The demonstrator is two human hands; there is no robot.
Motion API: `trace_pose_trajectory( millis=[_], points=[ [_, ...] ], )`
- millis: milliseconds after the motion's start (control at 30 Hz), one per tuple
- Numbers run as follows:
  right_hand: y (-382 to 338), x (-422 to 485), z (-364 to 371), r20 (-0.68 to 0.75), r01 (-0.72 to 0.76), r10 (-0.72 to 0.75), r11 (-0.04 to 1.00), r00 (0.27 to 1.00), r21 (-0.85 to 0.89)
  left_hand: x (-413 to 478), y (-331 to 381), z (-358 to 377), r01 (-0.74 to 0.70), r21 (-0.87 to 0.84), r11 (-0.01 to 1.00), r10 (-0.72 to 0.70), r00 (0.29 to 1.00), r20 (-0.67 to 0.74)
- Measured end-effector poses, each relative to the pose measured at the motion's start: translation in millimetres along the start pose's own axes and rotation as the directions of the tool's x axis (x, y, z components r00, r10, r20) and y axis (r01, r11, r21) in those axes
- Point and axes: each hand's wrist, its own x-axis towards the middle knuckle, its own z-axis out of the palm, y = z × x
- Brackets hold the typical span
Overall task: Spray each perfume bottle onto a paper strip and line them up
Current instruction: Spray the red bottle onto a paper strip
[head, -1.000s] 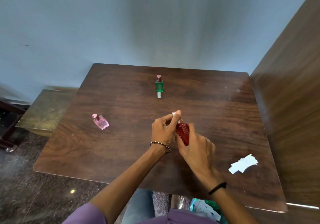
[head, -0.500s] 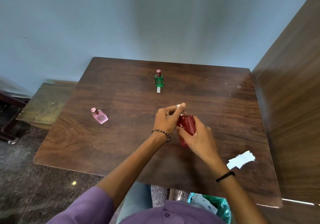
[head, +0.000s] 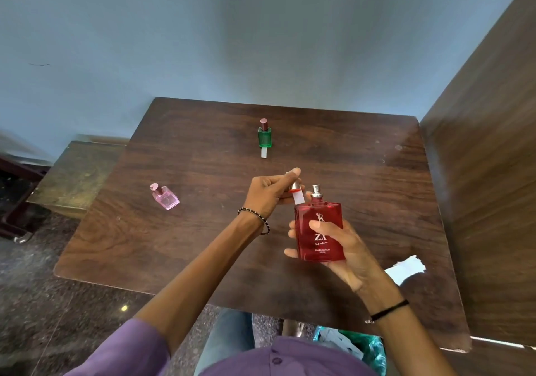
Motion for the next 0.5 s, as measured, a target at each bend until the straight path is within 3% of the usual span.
trace_pose_trajectory(
  millis=[133,300,367,433,500],
  points=[
    [-7.9,4.2,-2.1,0.069,0.099,-0.096,0.994,0.993,-0.041,-2.8,2.5,5.9,0.035,-0.014,0.999,-0.035,0.999,0.019],
    [-18.8,4.2,-6.5,0.009,0.152,-0.152,0.979,0.988,-0.136,-1.8,5.0,9.2,0.055,-0.003,0.999,-0.054,0.998,0.042],
    [-22.2,3.4,-3.5,-0.059,0.154,-0.177,0.948,0.982,-0.28,-1.0,5.4,9.5,0.063,-0.011,0.998,-0.063,0.997,0.047],
    [-23.5,5.1,-2.1,-0.135,0.143,-0.282,0.775,0.95,-0.615,-1.8,6.3,10.1,0.07,-0.043,0.997,-0.068,0.996,0.059],
    [-22.2,7.4,-2.6,-0.109,0.105,-0.386,0.492,0.916,-0.864,-2.9,6.8,11.5,0.082,-0.075,0.994,-0.076,0.993,0.087]
  ],
)
